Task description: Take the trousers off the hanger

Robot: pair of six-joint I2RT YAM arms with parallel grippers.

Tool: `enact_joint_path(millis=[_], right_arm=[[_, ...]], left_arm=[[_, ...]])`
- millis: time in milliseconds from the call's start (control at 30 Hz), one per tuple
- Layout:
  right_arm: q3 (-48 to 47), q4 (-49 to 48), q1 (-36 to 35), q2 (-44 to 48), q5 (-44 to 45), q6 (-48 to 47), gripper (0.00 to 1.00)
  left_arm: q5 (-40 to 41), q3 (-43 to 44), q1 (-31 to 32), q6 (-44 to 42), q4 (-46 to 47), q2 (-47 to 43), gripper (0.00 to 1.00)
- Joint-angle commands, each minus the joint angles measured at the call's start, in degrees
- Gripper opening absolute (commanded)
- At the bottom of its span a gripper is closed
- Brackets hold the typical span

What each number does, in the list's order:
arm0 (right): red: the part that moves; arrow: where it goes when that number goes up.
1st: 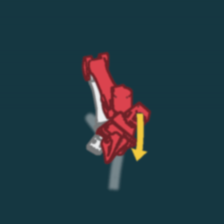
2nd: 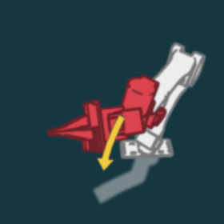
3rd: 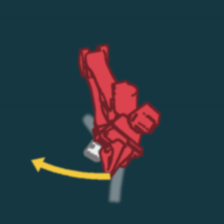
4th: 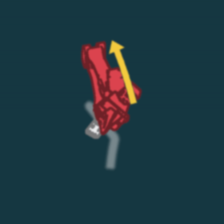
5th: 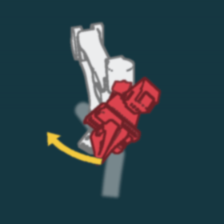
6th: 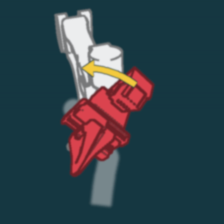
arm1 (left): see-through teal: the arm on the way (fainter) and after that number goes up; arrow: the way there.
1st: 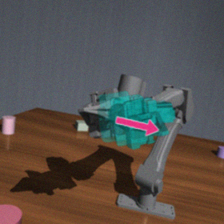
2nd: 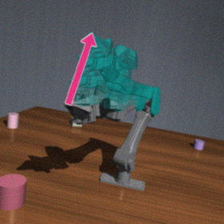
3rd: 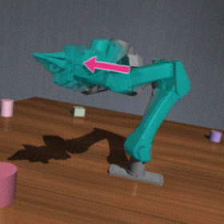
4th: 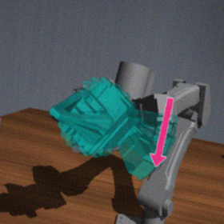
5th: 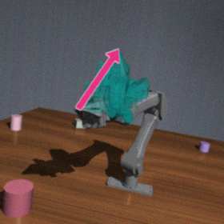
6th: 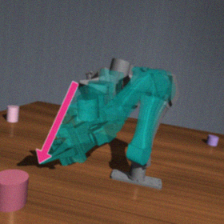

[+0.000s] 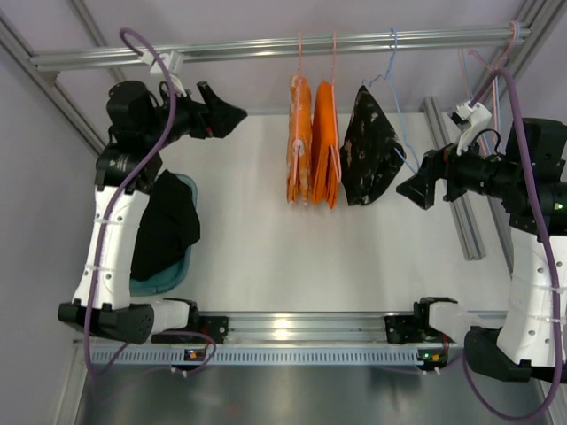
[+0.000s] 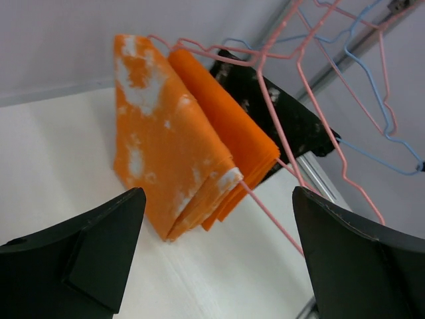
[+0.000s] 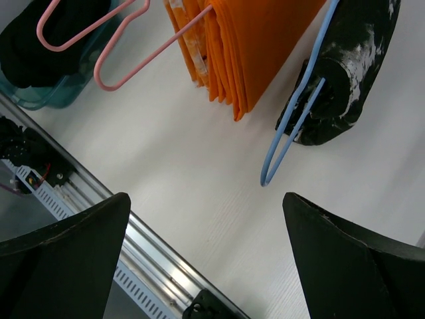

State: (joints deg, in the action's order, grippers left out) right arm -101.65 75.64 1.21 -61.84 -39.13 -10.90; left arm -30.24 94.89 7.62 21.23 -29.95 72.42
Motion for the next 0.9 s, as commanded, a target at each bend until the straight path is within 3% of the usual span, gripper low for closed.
enact_joint_path(millis=[0, 167, 267, 567, 867], right_arm=[[-2.59, -2.25, -0.77, -0.73, 0.20, 1.05, 0.99], [-2.42, -2.77, -0.77, -0.91, 0.20, 1.40, 1.00], [-2.24, -2.77, -0.77, -1.09, 0.29, 1.32, 0.99], [-1.28, -3.21, -0.77, -0.74, 0.11, 1.49, 0.99], [-0.31, -2.86, -0.77, -0.38, 0.55, 1.05, 0.99]], left_arm=[[-4.55, 1.79, 5.12, 6.35, 8.24, 3.42, 0.98], [-9.83, -1.36, 8.64, 15.49, 15.96, 5.45, 0.96], [-10.81, -9.09, 11.01, 21.82, 27.56, 3.52, 0.95], [-9.05, -16.05, 17.96, 25.78, 32.32, 4.57, 0.87], [-9.57, -15.18, 19.72, 31.94, 39.70, 9.22, 0.65]])
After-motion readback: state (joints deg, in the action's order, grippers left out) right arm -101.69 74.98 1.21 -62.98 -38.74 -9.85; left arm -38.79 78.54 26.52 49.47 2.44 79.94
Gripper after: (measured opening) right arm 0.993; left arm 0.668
